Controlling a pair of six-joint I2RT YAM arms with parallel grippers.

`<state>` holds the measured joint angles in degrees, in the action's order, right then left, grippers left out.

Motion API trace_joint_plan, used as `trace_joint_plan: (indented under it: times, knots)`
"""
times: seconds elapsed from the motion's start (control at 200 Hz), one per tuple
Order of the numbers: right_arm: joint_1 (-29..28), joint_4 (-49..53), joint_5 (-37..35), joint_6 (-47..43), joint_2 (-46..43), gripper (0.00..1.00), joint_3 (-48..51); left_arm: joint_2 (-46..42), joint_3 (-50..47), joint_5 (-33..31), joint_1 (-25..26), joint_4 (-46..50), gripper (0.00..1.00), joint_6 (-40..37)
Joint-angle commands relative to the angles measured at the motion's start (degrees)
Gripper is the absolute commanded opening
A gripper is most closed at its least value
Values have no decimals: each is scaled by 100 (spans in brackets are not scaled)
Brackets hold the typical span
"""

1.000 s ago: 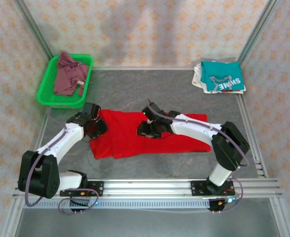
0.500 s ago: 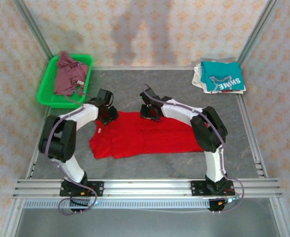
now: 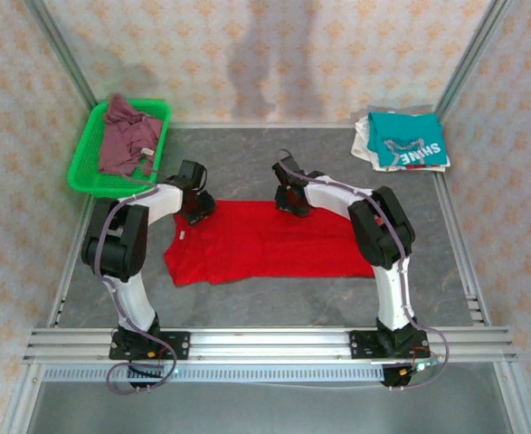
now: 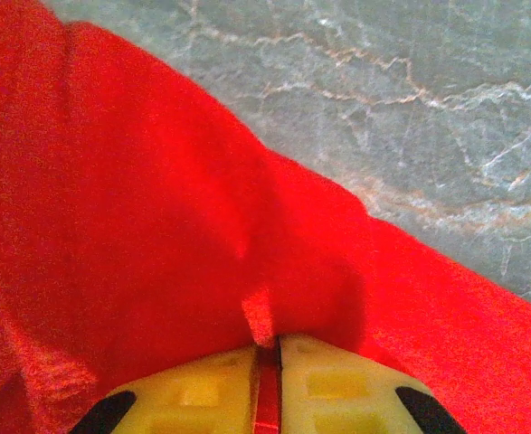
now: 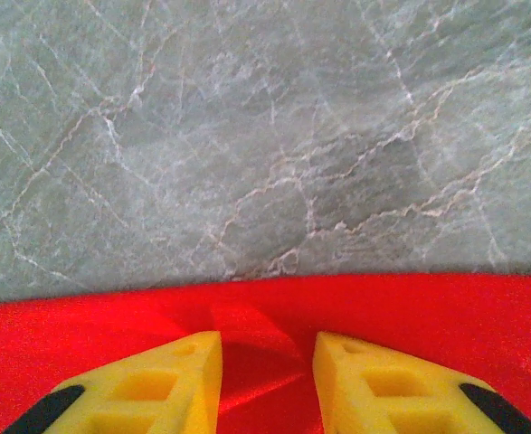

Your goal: Fold and stack the t-shirts

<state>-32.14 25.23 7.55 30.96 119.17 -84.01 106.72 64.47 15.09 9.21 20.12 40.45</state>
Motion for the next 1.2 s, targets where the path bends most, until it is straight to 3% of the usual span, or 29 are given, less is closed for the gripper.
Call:
trace_joint_plan:
  times: [0.0, 0.165, 0.47, 0.591, 0.701, 0.926, 1.071, 1.191]
  knots:
    - [147, 18, -35, -158, 116, 34, 45, 546, 413, -341, -62, 203, 14, -54]
    - [197, -336, 440, -109, -457, 40, 239, 1322, 1560, -332, 83, 503, 14, -76]
    - [469, -536, -153, -571, -1856, 46, 1015, 3070, 5038, -340, 188, 1611, 14, -350]
    - [678, -487, -199, -624, -2138, 46, 1266, 3020, 5647, -376, 206, 1802, 15, -422]
    - [743, -253, -349, -792, -2296, 48, 1328, 2127, 4996, -648, 274, 1607, 15, -467]
    - [776, 175, -426, -1163, -2135, 49, 1256, -441, 2029, -1165, 472, 809, 22, -388]
    - [779, 751, -631, -1668, -1810, 47, 913, -1012, 607, -1069, 486, 546, 22, -232]
    - [894, 1333, -812, -1787, -1371, 42, 492, -1001, 85, -991, 486, 384, 22, -137]
